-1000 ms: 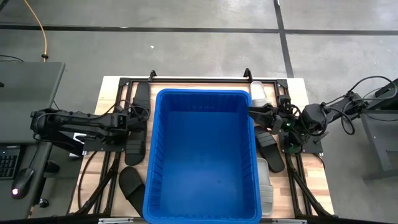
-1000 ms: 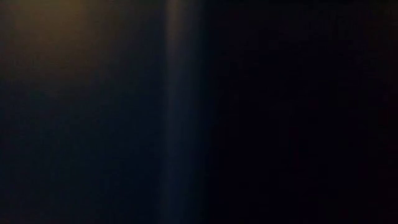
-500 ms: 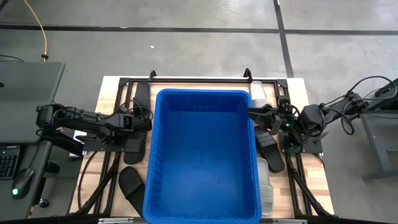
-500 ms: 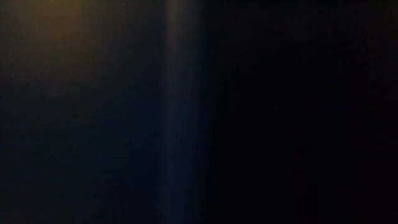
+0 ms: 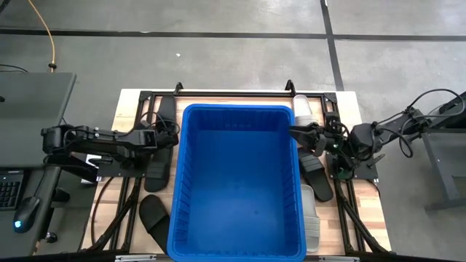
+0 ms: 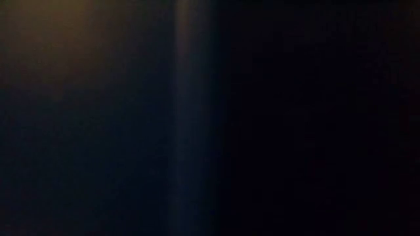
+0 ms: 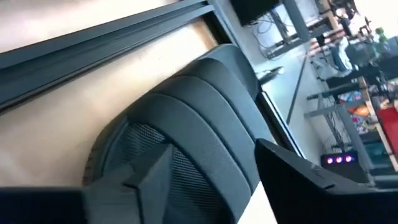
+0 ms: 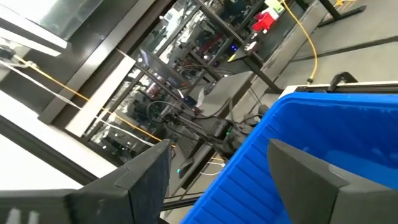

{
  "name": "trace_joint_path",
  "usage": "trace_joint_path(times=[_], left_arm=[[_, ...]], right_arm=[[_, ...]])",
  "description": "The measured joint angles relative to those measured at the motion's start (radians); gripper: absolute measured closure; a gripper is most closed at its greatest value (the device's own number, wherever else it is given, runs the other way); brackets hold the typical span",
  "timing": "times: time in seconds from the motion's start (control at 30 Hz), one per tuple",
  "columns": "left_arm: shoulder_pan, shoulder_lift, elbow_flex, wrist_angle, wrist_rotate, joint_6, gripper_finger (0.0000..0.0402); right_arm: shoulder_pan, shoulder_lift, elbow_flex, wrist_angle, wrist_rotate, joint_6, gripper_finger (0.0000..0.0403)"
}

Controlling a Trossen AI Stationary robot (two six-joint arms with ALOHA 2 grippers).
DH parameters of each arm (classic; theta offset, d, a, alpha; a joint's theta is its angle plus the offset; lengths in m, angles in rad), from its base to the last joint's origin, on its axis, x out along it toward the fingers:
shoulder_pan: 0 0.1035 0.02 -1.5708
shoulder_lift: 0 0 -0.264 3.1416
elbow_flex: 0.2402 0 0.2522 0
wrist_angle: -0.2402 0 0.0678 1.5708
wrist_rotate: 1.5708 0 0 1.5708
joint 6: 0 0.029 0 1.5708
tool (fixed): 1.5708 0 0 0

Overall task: Pick and place slides into bin
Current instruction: Put the top left black slide in the bin

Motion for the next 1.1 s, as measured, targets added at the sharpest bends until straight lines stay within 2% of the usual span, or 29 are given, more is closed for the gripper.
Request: trace_joint_path(times=[0.1,0.2,0.27,0.47,0.67,0.87,1.1], left_arm=[[0.027,0.000,0.000,-0.008,0.009,0.022,0.0273],[0.046,0.000,0.000,-0.008,0.042,0.022,0.0361],[0.048,-0.001,0.000,0.000,0.052,0.009,0.0387],[0.044,-0.045,0.000,0.066,0.025,0.063,0.0396],[0.044,-0.192,0.001,0.159,0.081,0.373,0.0399],[0.043,-0.406,0.061,0.126,0.160,0.645,0.0400],[0.045,-0.559,0.161,-0.041,0.217,0.728,0.0401]], right_arm=[[0.000,0.000,0.000,0.000,0.000,0.016,0.0148],[0.000,0.000,0.000,0.000,0.000,0.016,0.0148],[0.000,0.000,0.000,0.000,0.000,0.024,0.0148],[0.000,0.000,0.000,0.000,0.000,0.024,0.0148],[0.000,0.000,0.000,0.000,0.000,0.019,0.0148],[0.000,0.000,0.000,0.000,0.000,-0.002,0.0148],[0.000,0.000,0.000,0.000,0.006,-0.029,0.0148]])
